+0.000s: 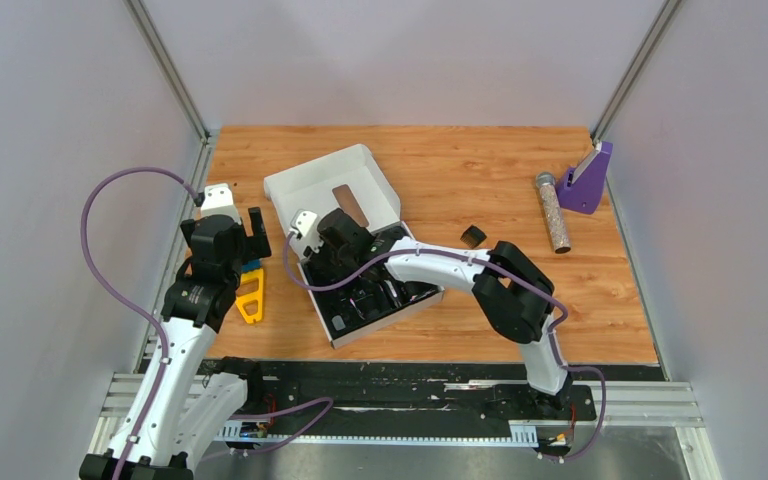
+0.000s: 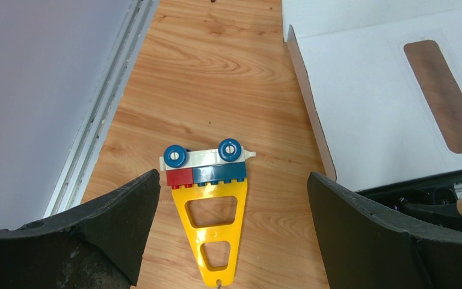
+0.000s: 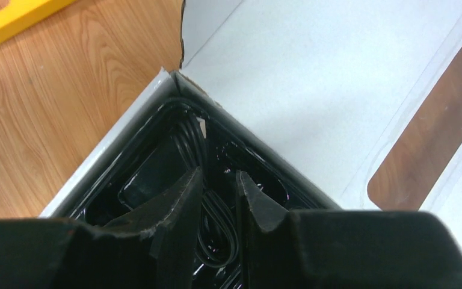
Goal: Sort the hair-cutting tools
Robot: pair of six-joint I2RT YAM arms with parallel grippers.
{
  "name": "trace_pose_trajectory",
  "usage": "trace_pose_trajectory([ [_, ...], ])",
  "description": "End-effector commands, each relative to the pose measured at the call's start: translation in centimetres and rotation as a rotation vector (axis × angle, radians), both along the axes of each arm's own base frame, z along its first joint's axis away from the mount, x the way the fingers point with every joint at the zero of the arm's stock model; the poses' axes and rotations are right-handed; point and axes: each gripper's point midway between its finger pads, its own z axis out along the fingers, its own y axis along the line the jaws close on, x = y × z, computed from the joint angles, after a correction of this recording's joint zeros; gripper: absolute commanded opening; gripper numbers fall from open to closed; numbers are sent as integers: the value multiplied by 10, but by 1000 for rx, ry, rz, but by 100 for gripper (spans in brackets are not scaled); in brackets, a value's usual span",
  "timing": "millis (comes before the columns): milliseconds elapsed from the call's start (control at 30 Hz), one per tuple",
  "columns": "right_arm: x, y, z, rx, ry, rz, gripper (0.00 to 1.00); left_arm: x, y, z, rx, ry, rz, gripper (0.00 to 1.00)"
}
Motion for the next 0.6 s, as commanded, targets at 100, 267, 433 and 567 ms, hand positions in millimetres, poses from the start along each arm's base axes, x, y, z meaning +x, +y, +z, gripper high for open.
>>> trace_pose_trajectory([
  [100,12,34,14,140,-15,20,26,3,1,22,-21,-69,10,100],
  [267,-2,36,-12,110,44,86,23,3,0,22,-24,-69,6,100],
  [433,-23,24,-26,78,108,146,22,3,0,22,-23,-69,3,100],
  [567,-23,18,-15,77,83,149,23,3,0,22,-24,-69,2,100],
])
